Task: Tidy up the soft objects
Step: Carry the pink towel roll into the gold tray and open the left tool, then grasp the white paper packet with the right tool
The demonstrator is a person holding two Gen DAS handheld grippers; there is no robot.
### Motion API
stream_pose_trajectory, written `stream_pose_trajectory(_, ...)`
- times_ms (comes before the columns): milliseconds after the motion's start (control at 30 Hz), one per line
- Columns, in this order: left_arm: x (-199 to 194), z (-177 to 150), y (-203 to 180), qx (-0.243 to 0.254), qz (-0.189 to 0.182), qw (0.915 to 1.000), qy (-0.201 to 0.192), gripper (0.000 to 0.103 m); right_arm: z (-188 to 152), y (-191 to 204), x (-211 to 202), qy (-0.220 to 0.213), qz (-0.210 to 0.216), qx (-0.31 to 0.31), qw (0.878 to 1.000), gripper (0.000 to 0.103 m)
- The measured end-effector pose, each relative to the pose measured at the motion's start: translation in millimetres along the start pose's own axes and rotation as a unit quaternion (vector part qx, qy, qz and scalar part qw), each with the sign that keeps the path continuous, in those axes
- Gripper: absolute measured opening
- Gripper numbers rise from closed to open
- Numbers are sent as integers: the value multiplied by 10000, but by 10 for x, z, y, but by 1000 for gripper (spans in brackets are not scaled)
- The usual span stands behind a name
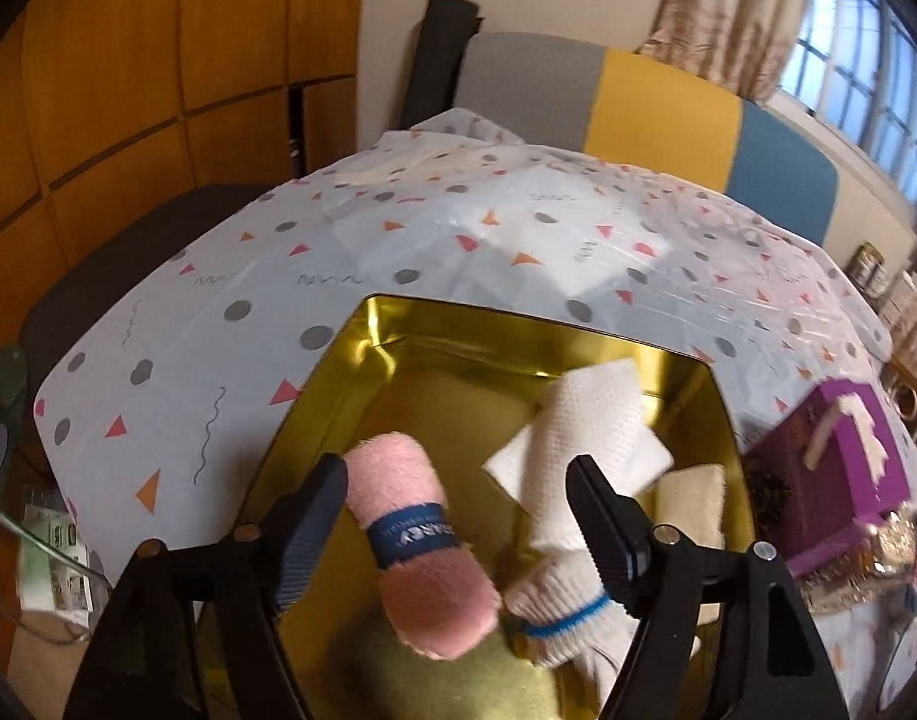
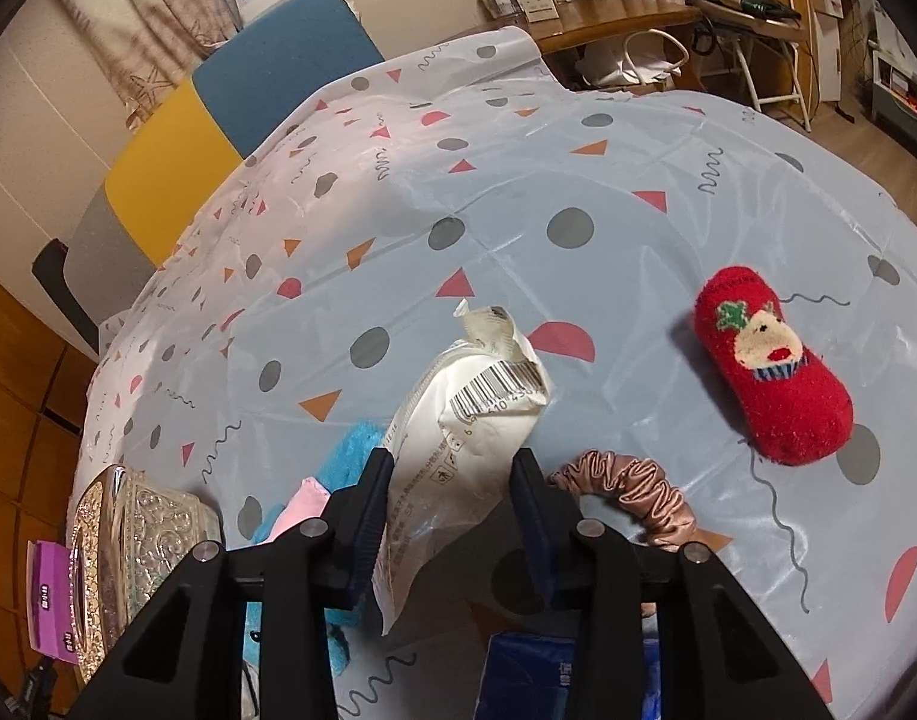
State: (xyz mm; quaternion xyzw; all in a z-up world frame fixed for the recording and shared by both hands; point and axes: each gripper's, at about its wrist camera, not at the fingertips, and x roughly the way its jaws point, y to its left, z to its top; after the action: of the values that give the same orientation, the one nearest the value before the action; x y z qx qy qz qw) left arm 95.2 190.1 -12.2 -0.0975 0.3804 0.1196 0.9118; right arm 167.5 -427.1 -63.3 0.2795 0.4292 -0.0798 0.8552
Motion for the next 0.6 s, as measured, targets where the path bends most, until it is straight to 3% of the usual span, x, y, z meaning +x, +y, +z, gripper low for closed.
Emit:
stream_pose_trajectory(233, -167, -97, -297, 301, -337, 9990, -34, 81, -12, -80, 94, 260, 75, 234, 9994, 39)
stream_pose_trajectory(600, -513, -237, -633, 865, -655, 9936, -299, 82, -4, -267, 313, 590, 310, 930, 9934, 46)
